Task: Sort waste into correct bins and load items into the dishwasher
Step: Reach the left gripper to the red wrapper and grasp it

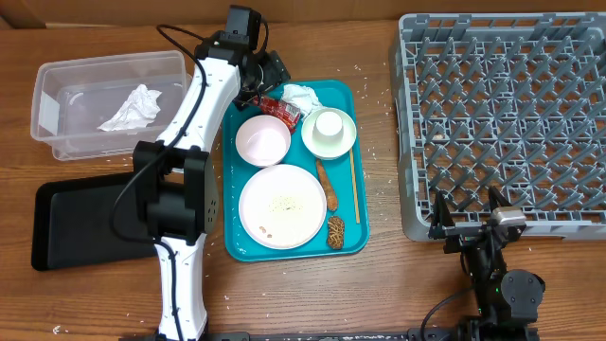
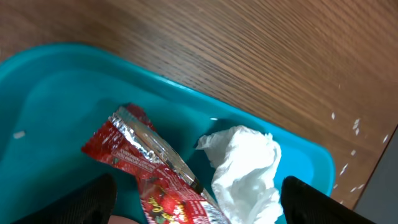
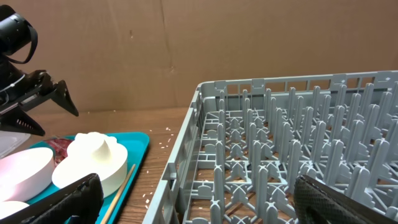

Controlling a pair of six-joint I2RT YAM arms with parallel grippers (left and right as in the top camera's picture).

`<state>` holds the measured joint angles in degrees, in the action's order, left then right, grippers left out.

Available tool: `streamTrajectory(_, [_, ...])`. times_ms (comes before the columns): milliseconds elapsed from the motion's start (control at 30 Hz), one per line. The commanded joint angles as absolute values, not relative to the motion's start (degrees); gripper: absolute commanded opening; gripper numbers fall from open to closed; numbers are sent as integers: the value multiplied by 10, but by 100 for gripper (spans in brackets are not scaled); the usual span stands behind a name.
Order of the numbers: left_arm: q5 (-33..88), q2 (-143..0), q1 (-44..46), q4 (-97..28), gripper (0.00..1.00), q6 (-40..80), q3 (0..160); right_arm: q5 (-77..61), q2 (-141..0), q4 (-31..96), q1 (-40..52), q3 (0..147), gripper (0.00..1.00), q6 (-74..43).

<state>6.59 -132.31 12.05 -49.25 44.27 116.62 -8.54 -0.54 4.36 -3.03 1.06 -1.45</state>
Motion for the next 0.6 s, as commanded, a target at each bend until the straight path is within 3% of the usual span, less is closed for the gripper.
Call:
streamTrajectory(0, [73, -1338, 131, -492, 86, 560, 1167, -80, -2, 41, -34, 5, 100, -13])
streamTrajectory(233, [88, -1338, 144, -495, 85, 597, 1167, -80, -2, 41, -34, 5, 100, -13])
streamTrajectory(567, [19, -1338, 155, -494, 81, 635, 1167, -80, -2, 41, -34, 5, 100, -13])
